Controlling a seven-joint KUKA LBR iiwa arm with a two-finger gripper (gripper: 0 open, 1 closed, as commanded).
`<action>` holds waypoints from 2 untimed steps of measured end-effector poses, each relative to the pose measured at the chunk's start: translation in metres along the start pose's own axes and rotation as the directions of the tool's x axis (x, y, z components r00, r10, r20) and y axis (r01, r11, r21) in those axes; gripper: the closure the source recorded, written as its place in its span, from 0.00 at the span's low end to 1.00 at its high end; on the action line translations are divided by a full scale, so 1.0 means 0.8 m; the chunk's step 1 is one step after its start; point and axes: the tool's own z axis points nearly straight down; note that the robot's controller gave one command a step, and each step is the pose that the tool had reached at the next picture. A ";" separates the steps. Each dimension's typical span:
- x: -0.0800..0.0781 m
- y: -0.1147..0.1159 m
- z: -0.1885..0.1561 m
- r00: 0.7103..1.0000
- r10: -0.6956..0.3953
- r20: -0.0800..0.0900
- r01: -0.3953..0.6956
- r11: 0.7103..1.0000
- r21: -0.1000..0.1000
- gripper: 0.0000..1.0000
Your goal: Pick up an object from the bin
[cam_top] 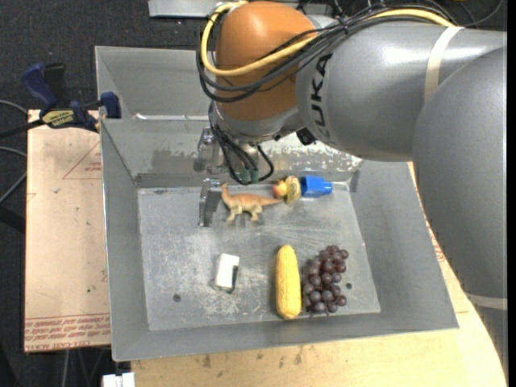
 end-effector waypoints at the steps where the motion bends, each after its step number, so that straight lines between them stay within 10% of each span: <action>1: -0.012 -0.049 0.067 0.998 -0.058 0.007 0.058 0.998 -0.001 0.00; 2: -0.028 -0.048 0.151 0.993 -0.119 0.005 0.119 0.993 0.001 0.00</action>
Offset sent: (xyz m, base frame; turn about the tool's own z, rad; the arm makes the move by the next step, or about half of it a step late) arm 0.0262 -0.0303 -0.1446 -0.1434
